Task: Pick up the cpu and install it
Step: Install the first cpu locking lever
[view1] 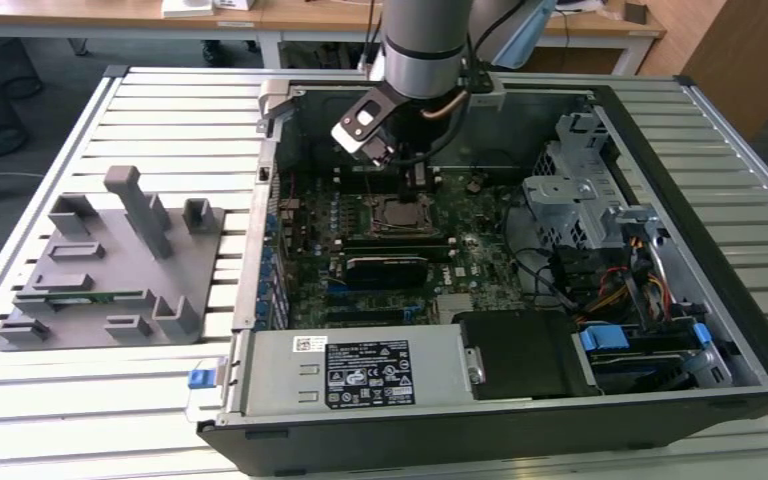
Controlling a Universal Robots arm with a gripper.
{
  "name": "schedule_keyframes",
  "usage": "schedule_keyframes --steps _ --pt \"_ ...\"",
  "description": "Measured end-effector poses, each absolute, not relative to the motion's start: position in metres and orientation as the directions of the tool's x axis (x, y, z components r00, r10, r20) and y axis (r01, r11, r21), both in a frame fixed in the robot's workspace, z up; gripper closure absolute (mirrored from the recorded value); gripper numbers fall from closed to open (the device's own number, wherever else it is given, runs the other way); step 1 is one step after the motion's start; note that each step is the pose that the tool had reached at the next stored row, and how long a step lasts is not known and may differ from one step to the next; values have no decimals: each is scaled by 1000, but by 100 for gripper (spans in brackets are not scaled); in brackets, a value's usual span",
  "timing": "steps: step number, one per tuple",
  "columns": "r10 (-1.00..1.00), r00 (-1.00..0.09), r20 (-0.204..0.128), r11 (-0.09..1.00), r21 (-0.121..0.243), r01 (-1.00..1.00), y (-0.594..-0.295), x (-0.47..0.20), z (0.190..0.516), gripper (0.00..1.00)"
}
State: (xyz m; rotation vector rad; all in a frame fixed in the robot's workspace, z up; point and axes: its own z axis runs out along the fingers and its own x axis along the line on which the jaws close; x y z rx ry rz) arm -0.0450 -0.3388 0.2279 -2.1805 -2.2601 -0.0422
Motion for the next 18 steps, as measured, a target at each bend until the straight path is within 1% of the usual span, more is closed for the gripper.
schedule_keyframes --steps 11,18 --pt "999 -39 19 39 19 999 -339 -45 257 89" --pt "987 -161 19 161 18 987 -339 -45 257 89"
